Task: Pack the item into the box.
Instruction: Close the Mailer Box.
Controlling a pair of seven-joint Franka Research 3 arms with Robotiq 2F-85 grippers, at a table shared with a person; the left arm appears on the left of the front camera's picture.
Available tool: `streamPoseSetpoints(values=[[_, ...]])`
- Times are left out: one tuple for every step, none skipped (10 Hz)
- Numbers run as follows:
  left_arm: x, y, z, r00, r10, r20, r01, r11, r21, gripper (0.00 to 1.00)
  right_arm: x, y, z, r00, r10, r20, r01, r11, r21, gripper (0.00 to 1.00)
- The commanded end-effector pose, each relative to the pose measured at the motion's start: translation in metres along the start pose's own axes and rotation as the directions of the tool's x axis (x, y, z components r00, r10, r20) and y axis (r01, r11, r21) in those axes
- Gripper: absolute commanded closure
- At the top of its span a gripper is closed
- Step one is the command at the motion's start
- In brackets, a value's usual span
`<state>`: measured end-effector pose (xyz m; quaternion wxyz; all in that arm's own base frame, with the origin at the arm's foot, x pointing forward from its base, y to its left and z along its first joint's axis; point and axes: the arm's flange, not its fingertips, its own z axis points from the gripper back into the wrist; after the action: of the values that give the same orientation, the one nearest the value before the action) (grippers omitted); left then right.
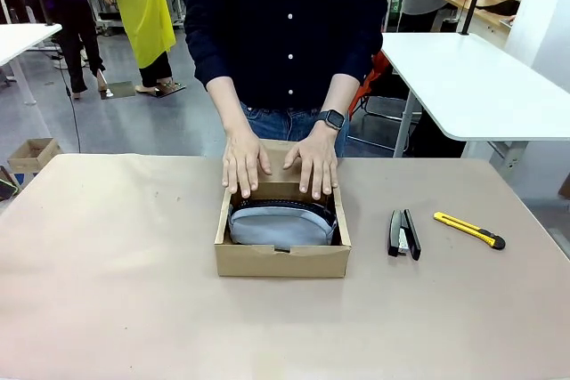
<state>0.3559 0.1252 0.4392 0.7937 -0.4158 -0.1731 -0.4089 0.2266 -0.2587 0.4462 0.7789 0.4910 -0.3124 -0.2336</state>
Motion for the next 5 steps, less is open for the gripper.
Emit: streamPoseSetpoints(values=[[0.0, 0.0, 0.0, 1.0, 0.0, 0.0, 0.0, 1.0, 0.0, 0.0, 0.002, 0.0, 0.0, 1.0, 0.025, 0.015, -0.025, 0.999, 0.028, 0.0], [0.008, 0.0, -0.004, 1.0, 0.018, -0.001, -0.018, 0.998, -0.054, 0.0, 0.0, 0.0, 0.0, 1.0, 0.0, 0.0, 0.0, 1.0, 0.0, 0.0], [0.026, 0.001, -0.014, 0.997, 0.06, 0.049, -0.05, 0.98, -0.192, 0.0, 0.003, 0.01, -0.021, 0.998, 0.004, -0.055, -0.005, 1.0, -0.018, 0.0], [0.051, 0.004, -0.033, 0.988, 0.122, 0.095, -0.097, 0.968, -0.232, 0.0, 0.004, 0.021, -0.051, 0.994, 0.03, -0.108, -0.033, 0.999, -0.026, 0.0], [0.087, 0.01, -0.065, 0.957, 0.264, 0.118, -0.224, 0.934, -0.279, 0.0, -0.003, 0.028, -0.093, 0.988, 0.051, -0.146, -0.052, 0.999, -0.002, 0.0]])
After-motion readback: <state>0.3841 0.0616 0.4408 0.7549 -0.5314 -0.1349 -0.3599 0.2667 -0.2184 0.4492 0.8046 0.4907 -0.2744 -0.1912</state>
